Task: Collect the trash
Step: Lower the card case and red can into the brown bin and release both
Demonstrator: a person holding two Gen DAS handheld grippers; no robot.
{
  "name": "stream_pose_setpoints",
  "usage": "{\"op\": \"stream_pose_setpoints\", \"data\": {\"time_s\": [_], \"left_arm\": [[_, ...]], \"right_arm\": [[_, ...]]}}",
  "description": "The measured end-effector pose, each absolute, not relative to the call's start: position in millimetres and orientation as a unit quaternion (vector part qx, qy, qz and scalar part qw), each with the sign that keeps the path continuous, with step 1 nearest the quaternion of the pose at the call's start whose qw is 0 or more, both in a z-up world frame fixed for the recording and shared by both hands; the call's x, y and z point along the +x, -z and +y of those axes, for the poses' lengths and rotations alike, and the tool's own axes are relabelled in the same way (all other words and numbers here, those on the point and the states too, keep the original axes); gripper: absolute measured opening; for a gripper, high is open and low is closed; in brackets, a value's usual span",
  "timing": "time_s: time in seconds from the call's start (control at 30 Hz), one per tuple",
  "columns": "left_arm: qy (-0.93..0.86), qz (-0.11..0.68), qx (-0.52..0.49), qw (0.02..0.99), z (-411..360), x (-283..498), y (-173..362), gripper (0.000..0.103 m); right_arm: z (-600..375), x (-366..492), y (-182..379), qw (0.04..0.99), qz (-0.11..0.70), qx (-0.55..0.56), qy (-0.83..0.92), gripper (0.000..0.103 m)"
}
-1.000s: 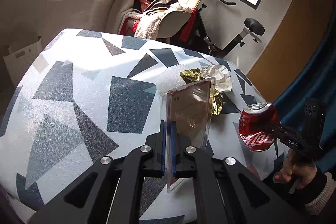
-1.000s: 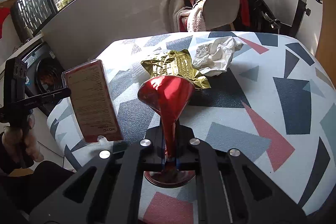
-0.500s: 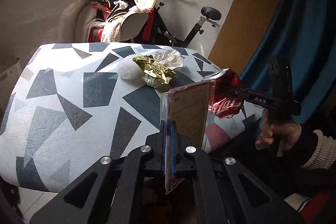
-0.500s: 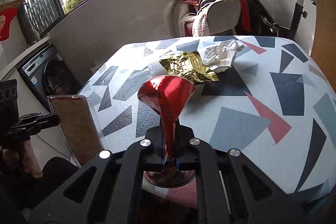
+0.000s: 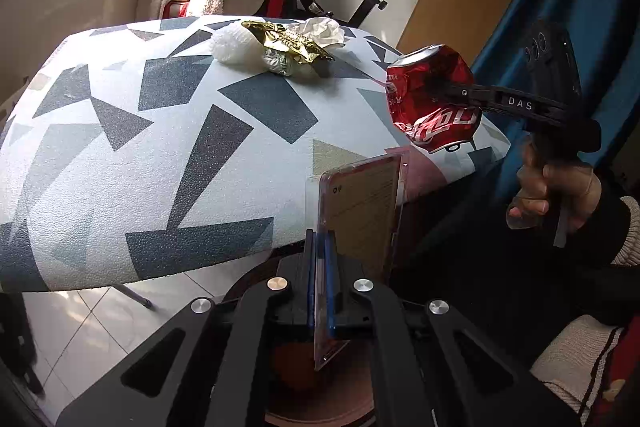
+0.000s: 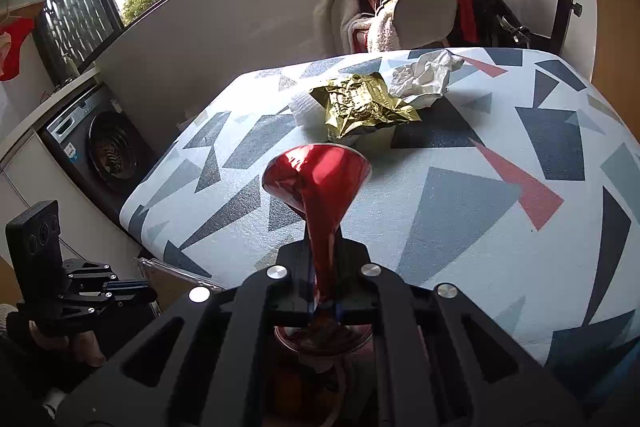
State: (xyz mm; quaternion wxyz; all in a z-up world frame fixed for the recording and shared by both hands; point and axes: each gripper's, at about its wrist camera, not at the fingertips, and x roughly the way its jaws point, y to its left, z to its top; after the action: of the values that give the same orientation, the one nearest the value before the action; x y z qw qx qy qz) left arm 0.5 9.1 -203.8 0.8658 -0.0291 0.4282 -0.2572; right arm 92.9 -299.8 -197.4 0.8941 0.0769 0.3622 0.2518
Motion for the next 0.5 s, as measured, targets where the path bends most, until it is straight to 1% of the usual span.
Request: {"op": "stream_pose_setpoints", "data": {"time_s": [0.17, 0.37, 0.4, 0.43, 0.47, 0.5], "left_arm": [[0.250, 0.449, -0.021, 0.857, 5.3, 3.3, 222.0, 0.005], [0.245, 0.463, -0.014, 0.852, 2.5, 6.0, 230.4, 0.006], [0.243, 0.461, -0.012, 0.853, 2.7, 5.7, 229.9, 0.011], [0.239, 0.457, -0.011, 0.857, 3.5, 5.2, 228.5, 0.025], [0.234, 0.450, -0.011, 0.862, 4.9, 4.0, 225.9, 0.037], [0.228, 0.442, -0.013, 0.867, 7.0, 2.8, 222.7, 0.057]], "right_arm": [[-298.8, 91.6, 203.4, 0.889, 0.366, 0.090, -0.260, 0.010], [-295.4, 88.4, 205.9, 0.887, 0.366, 0.092, -0.265, 0.010], [-295.0, 87.6, 206.4, 0.887, 0.366, 0.093, -0.267, 0.010], [-294.6, 86.9, 206.9, 0.887, 0.365, 0.094, -0.268, 0.010], [-293.9, 86.2, 207.7, 0.886, 0.364, 0.096, -0.270, 0.010], [-292.8, 85.4, 208.9, 0.885, 0.365, 0.097, -0.272, 0.010]]}}
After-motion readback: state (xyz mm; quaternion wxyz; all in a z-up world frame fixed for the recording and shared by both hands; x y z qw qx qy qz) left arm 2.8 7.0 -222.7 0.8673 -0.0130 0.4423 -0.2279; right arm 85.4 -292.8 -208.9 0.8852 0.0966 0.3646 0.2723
